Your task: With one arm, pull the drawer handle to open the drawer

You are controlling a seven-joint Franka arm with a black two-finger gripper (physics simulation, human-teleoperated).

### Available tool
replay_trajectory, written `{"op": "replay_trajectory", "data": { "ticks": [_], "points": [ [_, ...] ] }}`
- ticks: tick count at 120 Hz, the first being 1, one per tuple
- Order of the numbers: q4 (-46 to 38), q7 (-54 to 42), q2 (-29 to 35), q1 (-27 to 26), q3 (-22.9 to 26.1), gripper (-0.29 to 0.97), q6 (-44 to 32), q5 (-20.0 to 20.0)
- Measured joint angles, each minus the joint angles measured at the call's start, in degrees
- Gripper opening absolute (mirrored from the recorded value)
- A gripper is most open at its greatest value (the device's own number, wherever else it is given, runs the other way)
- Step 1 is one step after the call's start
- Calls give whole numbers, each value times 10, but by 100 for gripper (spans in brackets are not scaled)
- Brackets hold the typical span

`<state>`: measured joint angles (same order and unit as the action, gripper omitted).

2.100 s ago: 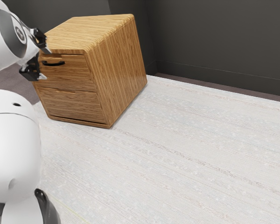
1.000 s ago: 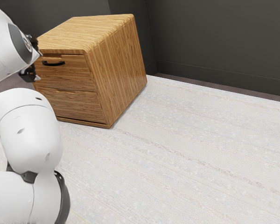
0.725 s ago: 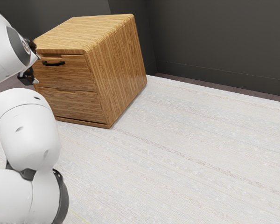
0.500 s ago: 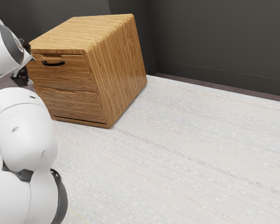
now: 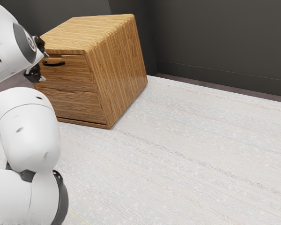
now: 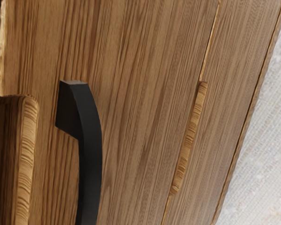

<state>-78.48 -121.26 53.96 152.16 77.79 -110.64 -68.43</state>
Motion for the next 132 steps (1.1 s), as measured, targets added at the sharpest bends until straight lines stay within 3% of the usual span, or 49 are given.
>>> {"op": "replay_trajectory", "data": {
  "ticks": [22, 34, 45, 132],
  "points": [
    [8, -1, 0, 7, 21, 69, -4, -1],
    [3, -2, 0, 6, 19, 78, -5, 1],
    [0, -3, 0, 3, 14, 70, -6, 3],
    [-23, -8, 0, 3, 25, 49, -8, 5]
  ]
}}
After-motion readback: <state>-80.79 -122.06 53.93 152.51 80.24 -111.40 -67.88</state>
